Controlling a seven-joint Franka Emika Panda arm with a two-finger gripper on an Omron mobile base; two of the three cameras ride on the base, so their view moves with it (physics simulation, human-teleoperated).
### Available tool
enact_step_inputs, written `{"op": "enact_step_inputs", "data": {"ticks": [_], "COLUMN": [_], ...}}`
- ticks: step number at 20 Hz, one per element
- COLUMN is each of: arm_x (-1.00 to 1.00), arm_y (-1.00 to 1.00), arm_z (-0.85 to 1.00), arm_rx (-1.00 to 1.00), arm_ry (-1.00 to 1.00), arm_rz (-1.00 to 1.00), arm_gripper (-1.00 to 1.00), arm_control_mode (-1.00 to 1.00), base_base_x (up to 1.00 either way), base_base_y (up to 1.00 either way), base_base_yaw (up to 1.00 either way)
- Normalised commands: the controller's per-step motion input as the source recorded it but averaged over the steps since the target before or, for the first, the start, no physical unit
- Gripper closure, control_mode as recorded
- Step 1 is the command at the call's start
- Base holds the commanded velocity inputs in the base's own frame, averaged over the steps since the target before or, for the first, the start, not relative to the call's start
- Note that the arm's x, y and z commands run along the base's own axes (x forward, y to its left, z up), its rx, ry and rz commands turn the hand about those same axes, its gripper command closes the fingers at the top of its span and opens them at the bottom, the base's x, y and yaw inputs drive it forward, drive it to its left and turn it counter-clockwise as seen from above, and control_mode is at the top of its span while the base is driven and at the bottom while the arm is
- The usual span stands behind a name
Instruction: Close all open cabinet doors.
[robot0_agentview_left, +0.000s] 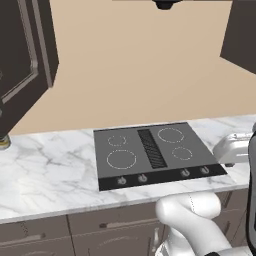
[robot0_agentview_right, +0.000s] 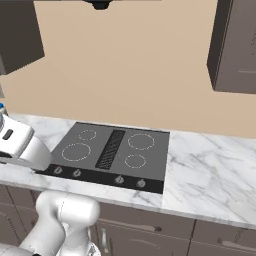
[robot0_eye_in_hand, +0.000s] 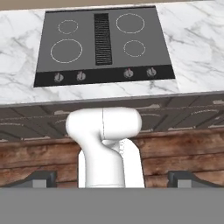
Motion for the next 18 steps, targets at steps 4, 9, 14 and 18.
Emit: {"op": "enact_step_inputs", "data": {"ticks": [4,9,14,18], "arm_x": [0.0,0.0,0.0,0.0], "arm_y": [0.0,0.0,0.0,0.0], "arm_z": [0.0,0.0,0.0,0.0], "arm_rx": [0.0,0.0,0.0,0.0], "arm_ry": [0.0,0.0,0.0,0.0], "arm_rz": [0.0,0.0,0.0,0.0], "arm_gripper": [-1.0,-1.0,-1.0,-1.0], "arm_control_mode": [1.0,1.0,1.0,1.0], "base_base_x": [-0.04,0.0,-0.08,-0.24], "base_base_y": [0.72,0.99,0.9,0.82], "base_base_yaw": [0.09,0.01,0.01,0.03]}}
